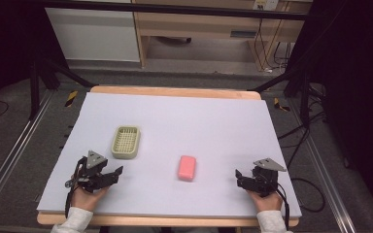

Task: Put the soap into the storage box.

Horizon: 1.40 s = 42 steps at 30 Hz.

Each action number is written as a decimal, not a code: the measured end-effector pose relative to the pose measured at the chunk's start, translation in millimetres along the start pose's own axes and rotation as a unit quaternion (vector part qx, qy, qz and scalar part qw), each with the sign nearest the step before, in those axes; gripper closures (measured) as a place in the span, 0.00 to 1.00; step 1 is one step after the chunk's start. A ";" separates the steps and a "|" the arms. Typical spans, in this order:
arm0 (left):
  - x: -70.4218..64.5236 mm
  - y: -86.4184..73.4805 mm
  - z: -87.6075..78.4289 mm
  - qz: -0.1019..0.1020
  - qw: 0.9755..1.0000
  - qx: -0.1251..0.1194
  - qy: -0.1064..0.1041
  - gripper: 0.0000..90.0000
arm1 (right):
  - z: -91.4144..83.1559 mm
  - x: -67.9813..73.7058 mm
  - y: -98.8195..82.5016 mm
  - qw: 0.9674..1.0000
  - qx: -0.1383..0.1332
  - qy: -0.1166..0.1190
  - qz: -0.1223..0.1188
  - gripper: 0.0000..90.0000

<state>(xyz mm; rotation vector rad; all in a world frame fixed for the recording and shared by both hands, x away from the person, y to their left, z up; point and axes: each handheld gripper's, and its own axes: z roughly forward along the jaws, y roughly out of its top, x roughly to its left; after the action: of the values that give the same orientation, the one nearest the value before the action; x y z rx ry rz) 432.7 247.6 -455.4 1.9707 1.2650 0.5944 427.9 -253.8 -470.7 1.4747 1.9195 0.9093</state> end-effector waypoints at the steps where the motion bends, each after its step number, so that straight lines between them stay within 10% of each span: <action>1: -0.6 0.4 -0.4 0.002 1.000 0.001 -0.001 0.39 | -0.2 0.3 0.1 1.000 0.000 -0.001 0.001 0.13; 42: -50.9 27.9 2.9 0.014 0.999 0.005 -0.043 0.30 | 2.5 3.1 0.9 1.000 0.006 -0.001 -0.003 0.13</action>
<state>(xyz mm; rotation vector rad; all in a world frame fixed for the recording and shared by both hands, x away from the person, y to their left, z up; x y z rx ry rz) 429.9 192.8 -436.0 2.0034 1.1901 0.5124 429.6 -250.2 -471.7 1.4752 1.9300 0.8940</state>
